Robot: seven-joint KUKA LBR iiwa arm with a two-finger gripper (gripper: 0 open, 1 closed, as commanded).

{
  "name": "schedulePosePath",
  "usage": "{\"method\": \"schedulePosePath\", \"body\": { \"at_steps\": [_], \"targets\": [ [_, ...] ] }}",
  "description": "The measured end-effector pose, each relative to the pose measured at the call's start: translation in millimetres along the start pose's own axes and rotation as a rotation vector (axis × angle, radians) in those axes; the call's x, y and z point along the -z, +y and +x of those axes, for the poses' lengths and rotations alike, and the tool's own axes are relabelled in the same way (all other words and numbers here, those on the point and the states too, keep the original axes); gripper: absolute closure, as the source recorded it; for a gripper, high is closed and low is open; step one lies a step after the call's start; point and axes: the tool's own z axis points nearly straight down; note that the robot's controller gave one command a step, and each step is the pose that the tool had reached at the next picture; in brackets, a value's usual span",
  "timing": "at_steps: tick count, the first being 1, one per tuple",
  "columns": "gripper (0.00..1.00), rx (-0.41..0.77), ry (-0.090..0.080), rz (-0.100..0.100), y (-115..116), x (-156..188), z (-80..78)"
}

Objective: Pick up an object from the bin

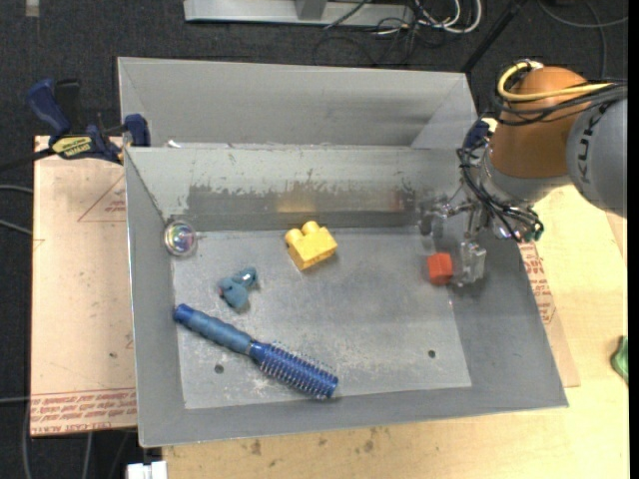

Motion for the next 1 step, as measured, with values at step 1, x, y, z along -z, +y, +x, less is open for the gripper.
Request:
{"method": "schedulePosePath", "body": {
  "at_steps": [1],
  "targets": [
    [0.00, 0.132, 0.001, -0.008, 4.4, -15.9, 1.8]
  ]
}}
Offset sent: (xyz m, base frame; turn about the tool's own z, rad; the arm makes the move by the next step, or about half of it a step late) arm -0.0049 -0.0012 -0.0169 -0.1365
